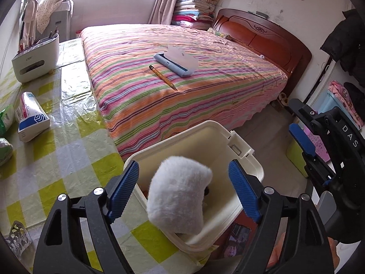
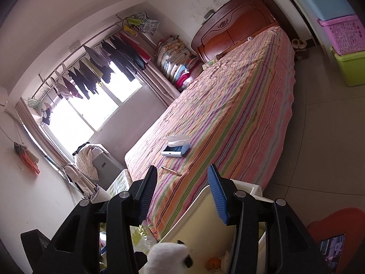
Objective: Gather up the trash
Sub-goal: 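Open the right gripper over the basket while the left lowers the plush in and opens, then reach the left gripper to the silver blister pack and grasp it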
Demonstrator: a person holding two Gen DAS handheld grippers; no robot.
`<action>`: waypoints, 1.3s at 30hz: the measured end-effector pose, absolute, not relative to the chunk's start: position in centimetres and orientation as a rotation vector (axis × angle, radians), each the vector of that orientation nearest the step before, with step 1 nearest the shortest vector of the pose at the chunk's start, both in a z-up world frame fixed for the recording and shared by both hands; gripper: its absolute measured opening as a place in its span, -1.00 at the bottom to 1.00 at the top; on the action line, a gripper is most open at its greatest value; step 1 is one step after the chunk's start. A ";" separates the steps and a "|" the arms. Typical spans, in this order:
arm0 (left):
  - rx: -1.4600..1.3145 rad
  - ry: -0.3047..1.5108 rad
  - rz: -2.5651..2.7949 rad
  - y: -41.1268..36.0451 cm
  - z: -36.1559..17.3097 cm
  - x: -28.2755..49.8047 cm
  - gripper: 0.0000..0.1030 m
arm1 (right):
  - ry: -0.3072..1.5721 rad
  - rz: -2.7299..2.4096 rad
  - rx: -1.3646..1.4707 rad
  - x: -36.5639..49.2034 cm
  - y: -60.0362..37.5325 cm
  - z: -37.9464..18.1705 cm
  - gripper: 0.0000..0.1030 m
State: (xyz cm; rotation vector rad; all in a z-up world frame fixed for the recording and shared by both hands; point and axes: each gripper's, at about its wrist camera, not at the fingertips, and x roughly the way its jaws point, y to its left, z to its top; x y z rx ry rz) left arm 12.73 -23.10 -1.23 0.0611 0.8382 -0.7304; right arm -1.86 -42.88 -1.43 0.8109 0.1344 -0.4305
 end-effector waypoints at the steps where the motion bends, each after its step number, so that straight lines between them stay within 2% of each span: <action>1: 0.064 0.828 -0.728 -23.0 -1.0 12.6 0.58 | 0.128 -0.431 0.805 -1.9 -42.8 -1.3 -0.12; 8: 0.095 0.813 -0.658 -19.7 0.3 12.2 0.60 | 0.157 -0.379 0.795 -1.0 -41.9 -1.1 -0.12; 12: 0.202 0.806 -0.682 -17.3 0.8 11.2 0.66 | 0.202 -0.348 0.777 0.1 -41.2 -1.2 0.00; 23: 0.287 0.857 -0.750 -4.6 1.5 11.4 0.66 | 0.308 -0.287 0.797 2.6 -39.2 -2.1 0.00; 30: 0.354 0.928 -0.728 -0.3 -0.9 13.3 0.66 | 0.340 -0.233 0.762 4.0 -36.7 -1.9 0.00; 39: 0.492 1.028 -0.759 -0.7 -4.6 12.9 0.66 | 0.392 -0.178 0.747 5.3 -34.4 -2.1 0.00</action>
